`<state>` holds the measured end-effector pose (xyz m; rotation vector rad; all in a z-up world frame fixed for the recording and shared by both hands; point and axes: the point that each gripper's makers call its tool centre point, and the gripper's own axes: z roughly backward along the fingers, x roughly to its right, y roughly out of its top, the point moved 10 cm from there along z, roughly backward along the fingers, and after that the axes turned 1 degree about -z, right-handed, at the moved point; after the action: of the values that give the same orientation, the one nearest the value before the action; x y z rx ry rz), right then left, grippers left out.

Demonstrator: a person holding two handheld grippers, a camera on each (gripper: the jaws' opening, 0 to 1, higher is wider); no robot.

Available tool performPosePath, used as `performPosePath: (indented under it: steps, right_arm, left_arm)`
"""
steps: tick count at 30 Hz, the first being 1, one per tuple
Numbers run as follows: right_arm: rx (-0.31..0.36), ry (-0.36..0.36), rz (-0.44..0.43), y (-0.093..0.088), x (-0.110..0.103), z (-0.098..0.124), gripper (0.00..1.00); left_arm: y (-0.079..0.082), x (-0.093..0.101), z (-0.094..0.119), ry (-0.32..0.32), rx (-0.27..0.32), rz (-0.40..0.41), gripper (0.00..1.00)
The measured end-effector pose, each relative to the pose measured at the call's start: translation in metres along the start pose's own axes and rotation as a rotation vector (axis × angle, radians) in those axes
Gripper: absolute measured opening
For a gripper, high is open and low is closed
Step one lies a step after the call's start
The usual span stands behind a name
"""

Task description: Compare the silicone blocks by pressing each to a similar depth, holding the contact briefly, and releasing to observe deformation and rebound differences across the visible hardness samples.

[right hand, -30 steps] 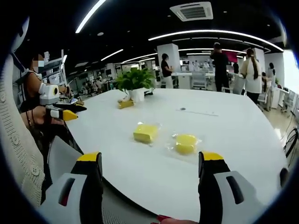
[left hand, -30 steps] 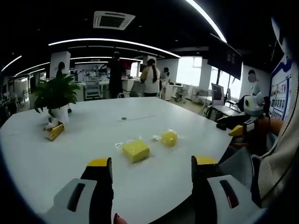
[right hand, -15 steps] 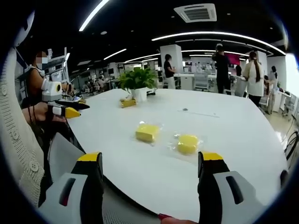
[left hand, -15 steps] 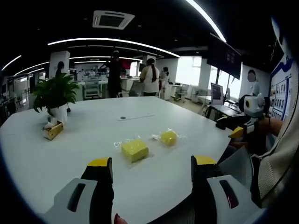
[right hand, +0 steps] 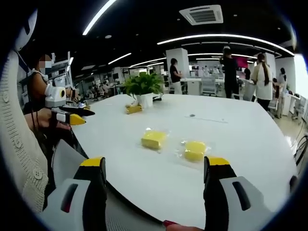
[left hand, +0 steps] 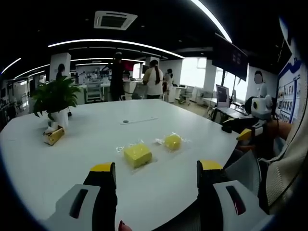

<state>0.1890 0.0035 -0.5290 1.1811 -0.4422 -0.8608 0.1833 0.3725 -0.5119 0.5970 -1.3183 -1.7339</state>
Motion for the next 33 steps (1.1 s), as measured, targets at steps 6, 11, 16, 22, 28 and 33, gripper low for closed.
performPosePath:
  steps: [6,11,16,22,28,33]
  right_arm:
    - [0.049,0.018,-0.024,0.010,-0.005,0.002,0.78]
    - [0.049,0.028,-0.020,0.013,-0.007,0.000,0.76]
    - [0.036,0.038,-0.047,0.010,-0.007,-0.003,0.77]
    - [0.050,0.043,-0.071,0.009,-0.006,-0.008,0.77]
    - [0.070,0.030,-0.101,0.015,0.003,-0.012,0.76]
    - [0.063,0.043,-0.120,0.018,0.007,-0.016,0.73]
  left_arm:
    - [0.001,0.001,-0.003,-0.006,-0.007,-0.004,0.67]
    - [0.005,0.003,-0.008,-0.021,-0.014,-0.008,0.65]
    - [0.010,0.000,-0.015,-0.033,-0.030,-0.019,0.66]
    - [0.019,-0.009,-0.027,-0.059,-0.015,0.043,0.66]
    - [0.031,-0.024,-0.043,-0.097,0.038,0.175,0.67]
    - [0.045,-0.049,-0.059,-0.091,0.107,0.333,0.71]
